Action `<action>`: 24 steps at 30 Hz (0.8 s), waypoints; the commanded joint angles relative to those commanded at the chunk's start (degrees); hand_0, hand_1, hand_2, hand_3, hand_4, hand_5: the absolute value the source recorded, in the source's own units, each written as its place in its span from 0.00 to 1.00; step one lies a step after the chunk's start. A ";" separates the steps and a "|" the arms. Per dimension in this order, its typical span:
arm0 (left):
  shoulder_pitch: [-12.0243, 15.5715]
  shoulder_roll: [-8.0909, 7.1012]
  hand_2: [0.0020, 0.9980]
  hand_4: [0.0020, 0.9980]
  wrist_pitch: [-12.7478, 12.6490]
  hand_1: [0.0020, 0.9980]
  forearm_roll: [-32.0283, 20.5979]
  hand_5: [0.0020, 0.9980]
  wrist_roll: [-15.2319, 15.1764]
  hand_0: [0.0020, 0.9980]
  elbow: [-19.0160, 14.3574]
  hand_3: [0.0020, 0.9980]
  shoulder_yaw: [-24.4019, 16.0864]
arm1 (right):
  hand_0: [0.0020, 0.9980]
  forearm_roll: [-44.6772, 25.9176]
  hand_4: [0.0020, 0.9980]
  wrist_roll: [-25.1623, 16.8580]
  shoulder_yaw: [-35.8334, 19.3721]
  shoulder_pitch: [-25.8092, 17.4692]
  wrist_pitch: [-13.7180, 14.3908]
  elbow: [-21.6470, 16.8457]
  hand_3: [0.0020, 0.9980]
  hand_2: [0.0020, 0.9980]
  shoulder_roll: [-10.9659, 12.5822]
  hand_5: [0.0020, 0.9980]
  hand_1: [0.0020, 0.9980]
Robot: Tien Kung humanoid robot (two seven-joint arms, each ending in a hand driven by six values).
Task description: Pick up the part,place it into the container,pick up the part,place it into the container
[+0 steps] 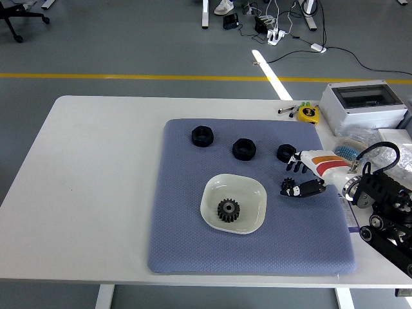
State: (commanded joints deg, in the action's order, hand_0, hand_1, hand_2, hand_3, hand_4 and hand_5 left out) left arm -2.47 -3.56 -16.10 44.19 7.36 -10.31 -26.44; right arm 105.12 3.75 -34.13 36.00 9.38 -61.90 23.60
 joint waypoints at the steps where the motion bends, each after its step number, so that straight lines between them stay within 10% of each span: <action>1: 0.00 -0.02 0.67 0.63 0.02 0.64 -0.07 0.58 -0.01 0.68 0.00 0.56 0.14 | 0.32 -0.24 1.00 -0.07 0.22 -0.01 0.24 0.22 0.59 0.54 -0.12 0.45 0.48; 14: -0.06 -0.05 0.67 0.63 0.26 0.64 -0.49 0.59 -0.04 0.69 0.00 0.56 1.17 | 0.27 -3.42 0.96 -0.83 2.44 -0.31 4.00 3.42 0.56 0.50 -1.49 0.44 0.42; 24: -0.14 -0.01 0.67 0.63 0.43 0.64 -0.14 0.59 0.03 0.68 0.00 0.56 1.10 | 0.15 -4.78 0.74 -0.73 2.98 -0.87 6.85 4.57 0.47 0.36 -2.13 0.40 0.22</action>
State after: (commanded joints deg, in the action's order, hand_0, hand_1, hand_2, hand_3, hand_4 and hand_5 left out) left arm -2.61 -3.58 -15.67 44.05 7.40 -10.31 -25.34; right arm 100.34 3.03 -31.15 35.13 16.23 -57.33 21.47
